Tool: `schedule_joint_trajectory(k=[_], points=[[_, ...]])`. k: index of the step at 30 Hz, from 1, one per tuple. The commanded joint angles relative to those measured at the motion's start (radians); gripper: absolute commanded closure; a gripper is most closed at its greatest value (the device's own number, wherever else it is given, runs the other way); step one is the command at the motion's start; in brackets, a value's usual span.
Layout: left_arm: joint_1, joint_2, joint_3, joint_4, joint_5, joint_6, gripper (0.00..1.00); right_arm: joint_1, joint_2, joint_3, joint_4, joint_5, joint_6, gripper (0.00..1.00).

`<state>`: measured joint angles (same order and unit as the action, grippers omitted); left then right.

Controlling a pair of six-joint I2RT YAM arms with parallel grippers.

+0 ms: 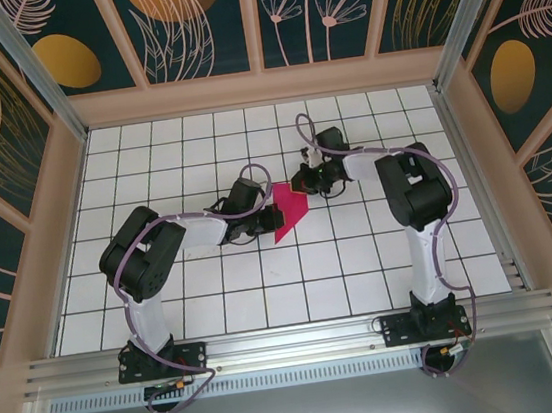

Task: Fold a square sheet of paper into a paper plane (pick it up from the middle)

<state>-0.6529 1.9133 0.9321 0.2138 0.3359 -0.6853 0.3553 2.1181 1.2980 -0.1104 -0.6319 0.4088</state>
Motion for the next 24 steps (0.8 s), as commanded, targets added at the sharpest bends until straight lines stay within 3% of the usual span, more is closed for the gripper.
schedule_joint_trajectory(k=[1, 11, 14, 24], points=[[0.0, 0.031, -0.054, -0.178, 0.005, 0.02, 1.0, -0.068, 0.049, 0.035, -0.008, 0.171, 0.028, 1.0], [0.0, 0.012, 0.0, -0.179, -0.022, 0.027, 1.0, -0.059, -0.041, 0.095, -0.02, 0.188, 0.075, 1.0], [0.0, -0.014, 0.051, -0.174, -0.026, 0.019, 0.99, -0.05, -0.107, 0.04, -0.014, 0.211, 0.096, 0.95], [0.003, -0.182, 0.086, -0.089, -0.188, -0.04, 0.55, -0.003, -0.332, -0.257, 0.105, 0.215, 0.203, 0.55]])
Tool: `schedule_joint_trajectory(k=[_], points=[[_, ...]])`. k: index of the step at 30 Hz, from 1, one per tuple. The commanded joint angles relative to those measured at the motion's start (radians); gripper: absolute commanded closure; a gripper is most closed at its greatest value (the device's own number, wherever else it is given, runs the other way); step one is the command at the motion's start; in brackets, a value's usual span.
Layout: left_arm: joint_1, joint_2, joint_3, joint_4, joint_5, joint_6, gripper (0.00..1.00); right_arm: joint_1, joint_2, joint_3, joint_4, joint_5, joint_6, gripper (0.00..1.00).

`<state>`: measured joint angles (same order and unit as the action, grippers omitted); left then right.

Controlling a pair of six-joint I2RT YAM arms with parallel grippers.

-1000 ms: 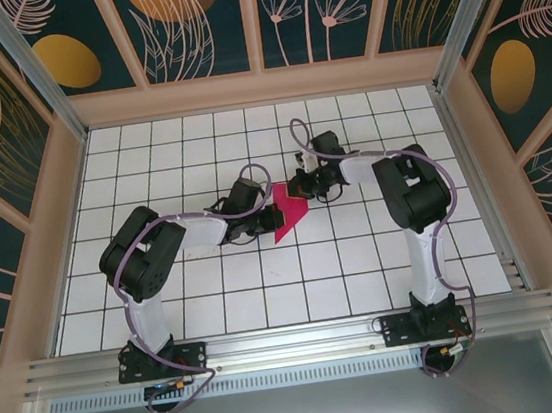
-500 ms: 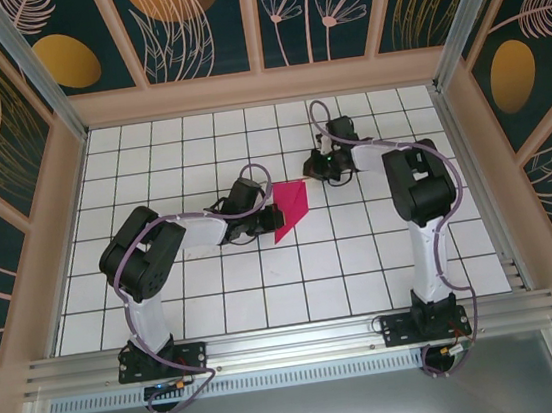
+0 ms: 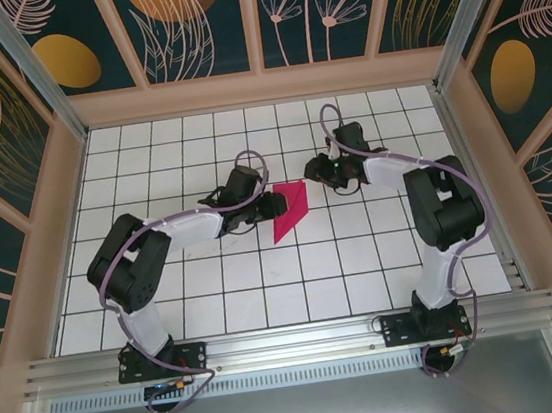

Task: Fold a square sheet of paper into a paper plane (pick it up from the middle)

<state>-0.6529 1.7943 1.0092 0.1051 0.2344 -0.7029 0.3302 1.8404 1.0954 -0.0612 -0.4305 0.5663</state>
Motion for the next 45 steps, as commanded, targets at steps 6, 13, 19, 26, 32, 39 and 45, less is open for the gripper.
schedule_joint_trajectory(k=[6, 13, 19, 26, 32, 39, 45], points=[[0.035, -0.166, -0.102, 0.027, -0.228, -0.044, 0.24, 0.091, -0.08, -0.153, 0.173, -0.021, 0.147, 0.43], [0.085, -0.224, -0.193, 0.059, -0.267, -0.069, 0.11, 0.129, -0.039, -0.16, 0.235, -0.045, 0.212, 0.46], [0.107, -0.218, -0.233, 0.131, -0.204, -0.112, 0.1, 0.136, 0.018, -0.124, 0.218, -0.041, 0.226, 0.54], [0.113, -0.172, -0.209, 0.144, -0.152, -0.119, 0.1, 0.143, 0.063, -0.105, 0.231, -0.082, 0.227, 0.61], [0.116, -0.148, -0.205, 0.152, -0.12, -0.126, 0.1, 0.163, 0.097, -0.078, 0.227, -0.109, 0.217, 0.68], [0.119, -0.136, -0.211, 0.169, -0.091, -0.137, 0.1, 0.167, 0.106, -0.091, 0.279, -0.131, 0.231, 0.73], [0.139, -0.15, -0.245, 0.228, -0.041, -0.167, 0.1, 0.161, 0.092, -0.121, 0.377, -0.156, 0.256, 0.93]])
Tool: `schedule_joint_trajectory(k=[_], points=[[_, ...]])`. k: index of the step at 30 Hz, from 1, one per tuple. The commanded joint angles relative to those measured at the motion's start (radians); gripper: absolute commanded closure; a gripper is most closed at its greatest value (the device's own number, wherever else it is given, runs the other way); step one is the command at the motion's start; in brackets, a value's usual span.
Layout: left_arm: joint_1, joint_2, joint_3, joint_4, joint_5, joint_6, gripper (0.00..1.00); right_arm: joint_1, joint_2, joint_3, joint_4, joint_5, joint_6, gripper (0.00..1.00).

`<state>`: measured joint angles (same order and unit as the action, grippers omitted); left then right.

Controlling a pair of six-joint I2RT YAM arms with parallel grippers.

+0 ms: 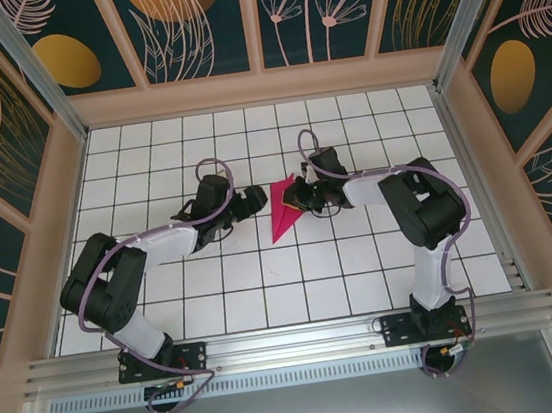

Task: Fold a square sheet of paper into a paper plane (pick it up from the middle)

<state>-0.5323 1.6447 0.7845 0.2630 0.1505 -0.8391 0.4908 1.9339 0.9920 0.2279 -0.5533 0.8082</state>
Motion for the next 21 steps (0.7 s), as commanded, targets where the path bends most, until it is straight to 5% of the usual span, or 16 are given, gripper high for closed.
schedule_joint_trajectory(k=[1, 12, 21], points=[[0.028, -0.006, -0.035, 0.095, 0.064, -0.04, 0.1, -0.006, -0.013, -0.028, 0.112, -0.041, 0.016, 0.96], [0.083, -0.03, -0.137, 0.518, 0.415, -0.204, 0.02, -0.128, -0.16, -0.072, 0.399, -0.339, 0.104, 1.0], [0.081, 0.093, -0.147, 0.942, 0.571, -0.417, 0.02, -0.143, -0.186, -0.062, 0.534, -0.43, 0.247, 0.99]])
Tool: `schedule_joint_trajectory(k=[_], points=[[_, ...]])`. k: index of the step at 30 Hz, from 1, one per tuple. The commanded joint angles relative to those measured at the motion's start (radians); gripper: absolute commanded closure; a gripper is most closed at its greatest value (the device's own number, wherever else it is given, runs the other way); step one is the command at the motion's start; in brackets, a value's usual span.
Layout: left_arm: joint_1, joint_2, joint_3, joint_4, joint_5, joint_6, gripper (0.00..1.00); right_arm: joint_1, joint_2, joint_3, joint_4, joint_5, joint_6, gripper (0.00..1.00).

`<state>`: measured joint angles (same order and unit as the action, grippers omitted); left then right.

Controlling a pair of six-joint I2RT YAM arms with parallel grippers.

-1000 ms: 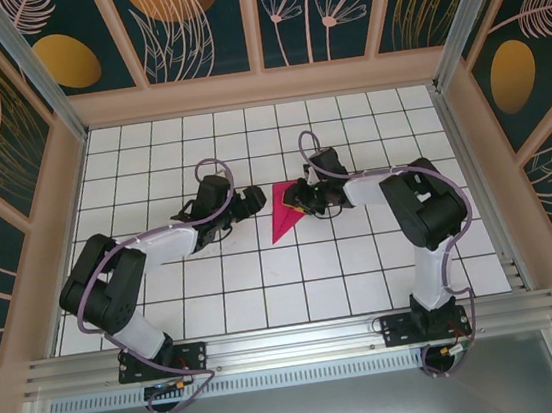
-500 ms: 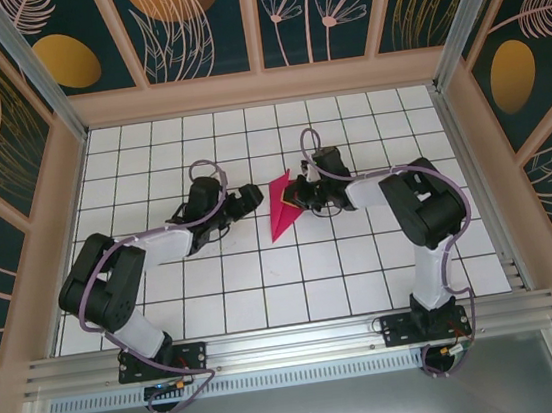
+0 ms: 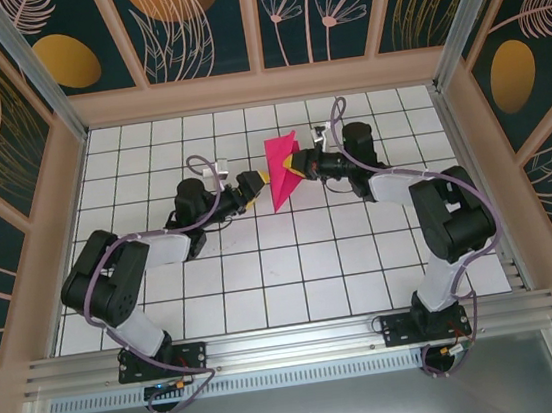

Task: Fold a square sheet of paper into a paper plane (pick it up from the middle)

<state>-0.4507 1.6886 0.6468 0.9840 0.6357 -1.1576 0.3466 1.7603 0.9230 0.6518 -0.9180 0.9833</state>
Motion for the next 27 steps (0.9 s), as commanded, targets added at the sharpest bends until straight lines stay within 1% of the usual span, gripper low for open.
schedule_joint_trajectory(k=[1, 7, 10, 12, 15, 17, 18, 21, 24, 27], points=[[-0.003, 0.056, -0.009, 0.23, 0.094, -0.103, 0.02, 0.002, -0.01, 0.009, 0.115, -0.065, 0.078, 0.99], [-0.019, 0.067, 0.016, 0.13, 0.091, -0.049, 0.01, 0.013, -0.001, 0.018, 0.145, -0.071, 0.117, 0.99], [-0.032, 0.084, 0.026, 0.159, 0.099, -0.059, 0.02, 0.017, 0.005, 0.025, 0.142, -0.074, 0.122, 0.99], [-0.038, 0.091, 0.032, 0.182, 0.104, -0.066, 0.05, 0.023, 0.011, 0.028, 0.143, -0.075, 0.127, 0.98], [-0.042, 0.094, 0.03, 0.243, 0.109, -0.076, 0.28, 0.033, 0.023, 0.032, 0.15, -0.08, 0.138, 0.99], [-0.04, 0.086, 0.022, 0.26, 0.09, -0.071, 0.43, 0.035, 0.028, 0.029, 0.153, -0.085, 0.143, 0.99], [-0.04, 0.081, 0.017, 0.26, 0.078, -0.065, 0.46, 0.034, 0.03, 0.027, 0.154, -0.086, 0.144, 0.98], [-0.04, 0.063, -0.004, 0.283, 0.048, -0.051, 0.51, 0.033, 0.028, 0.019, 0.147, -0.091, 0.144, 0.98], [-0.04, 0.049, -0.012, 0.283, 0.028, -0.037, 0.6, 0.031, 0.029, 0.019, 0.135, -0.098, 0.14, 0.99], [-0.04, 0.036, -0.015, 0.279, 0.015, -0.029, 0.71, 0.03, 0.031, 0.018, 0.122, -0.105, 0.135, 0.98]])
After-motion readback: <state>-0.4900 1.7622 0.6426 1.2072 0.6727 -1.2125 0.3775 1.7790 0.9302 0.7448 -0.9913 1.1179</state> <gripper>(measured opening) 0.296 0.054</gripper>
